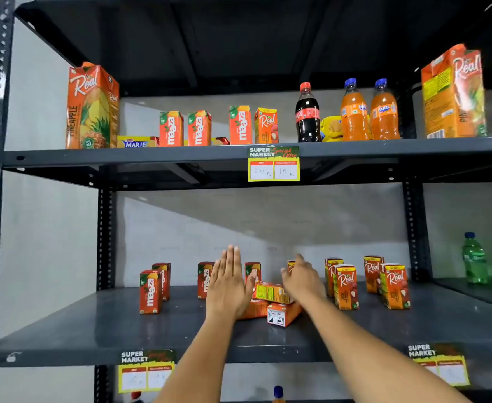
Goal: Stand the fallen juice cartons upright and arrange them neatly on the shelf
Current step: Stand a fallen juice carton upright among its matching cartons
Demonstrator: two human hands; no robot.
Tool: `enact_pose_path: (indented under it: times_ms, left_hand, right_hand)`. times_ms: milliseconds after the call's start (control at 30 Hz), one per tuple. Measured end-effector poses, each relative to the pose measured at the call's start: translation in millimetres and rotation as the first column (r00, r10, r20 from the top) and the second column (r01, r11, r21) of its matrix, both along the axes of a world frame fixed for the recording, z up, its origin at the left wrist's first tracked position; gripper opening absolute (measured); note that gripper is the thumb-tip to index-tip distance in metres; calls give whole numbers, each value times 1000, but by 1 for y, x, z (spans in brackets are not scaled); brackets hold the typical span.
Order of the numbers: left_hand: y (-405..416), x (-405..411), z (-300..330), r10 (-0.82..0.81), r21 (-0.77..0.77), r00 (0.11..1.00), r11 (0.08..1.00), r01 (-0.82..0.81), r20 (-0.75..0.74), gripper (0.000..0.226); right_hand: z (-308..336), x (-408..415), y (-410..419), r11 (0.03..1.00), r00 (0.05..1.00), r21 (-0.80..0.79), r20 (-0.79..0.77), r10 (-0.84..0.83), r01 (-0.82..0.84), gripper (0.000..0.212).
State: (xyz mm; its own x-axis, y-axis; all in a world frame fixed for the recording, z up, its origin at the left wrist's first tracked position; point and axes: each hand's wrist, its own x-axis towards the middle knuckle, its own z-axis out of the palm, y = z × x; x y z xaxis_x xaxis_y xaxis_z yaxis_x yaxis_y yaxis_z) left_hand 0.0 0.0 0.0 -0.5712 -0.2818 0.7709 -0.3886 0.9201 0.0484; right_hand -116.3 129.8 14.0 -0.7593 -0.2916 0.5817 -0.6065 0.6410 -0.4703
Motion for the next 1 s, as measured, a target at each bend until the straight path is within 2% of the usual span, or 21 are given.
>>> enact_pose_path:
  times_ms: [67, 100, 133, 200, 300, 400, 467, 533, 600, 667, 733, 800, 933, 1000]
  left_hand:
    - [-1, 0, 1, -7, 246, 996, 969, -16, 91, 69]
    - [-2, 0, 0, 17, 374, 992, 925, -63, 125, 69]
    - [-5, 1, -1, 16, 495, 987, 864, -93, 157, 70]
    - [-5, 3, -8, -19, 606, 953, 776, -176, 301, 74]
    - [-6, 6, -12, -5, 459, 866, 850, -260, 500, 84]
    - [-2, 10, -6, 15, 372, 854, 896, -242, 521, 92]
    - [2, 15, 0, 12, 320, 864, 926, -200, 503, 95]
    - [6, 20, 2, 6, 262, 891, 955, -140, 454, 96]
    - [11, 26, -2, 19, 175, 930, 980, -90, 368, 94]
    - [13, 33, -11, 44, 81, 962, 994, -68, 268, 88]
    - [14, 39, -19, 65, 1, 979, 998, -67, 191, 78]
    - [14, 45, -26, 67, -43, 989, 997, -62, 131, 70]
    - [13, 64, -29, -12, -117, 993, 993, 26, 120, 93]
    - [8, 76, -25, -35, -197, 992, 979, 59, 123, 88]
  right_hand:
    - [11, -10, 6, 984, 942, 84, 310, 126, -159, 69]
    - [18, -14, 10, 958, 902, 152, 401, 163, -241, 65]
    - [25, -14, 16, 942, 874, 182, 454, 175, -283, 53]
    - [33, -14, 15, 919, 900, 247, 388, 197, -307, 35]
    - [50, -7, 11, 923, 933, 258, 297, 205, -285, 27]
    - [67, 7, 12, 929, 960, 296, 231, 156, -222, 28]
    - [68, 12, 12, 951, 988, 281, 120, 95, -126, 32]
    - [59, 16, 12, 984, 999, 175, 8, 32, -33, 38]
    - [44, 19, 11, 999, 999, -44, -52, -9, 7, 51]
    - [30, 25, 8, 965, 997, -264, -75, -22, 2, 65]
    - [19, 32, 4, 900, 997, -434, -75, -6, -27, 66]
    - [12, 39, -1, 856, 996, -514, -87, 14, -57, 59]
    - [9, 48, -5, 814, 990, -571, -139, 37, -111, 53]
    - [17, 49, -4, 795, 986, -589, -154, 64, -144, 50]
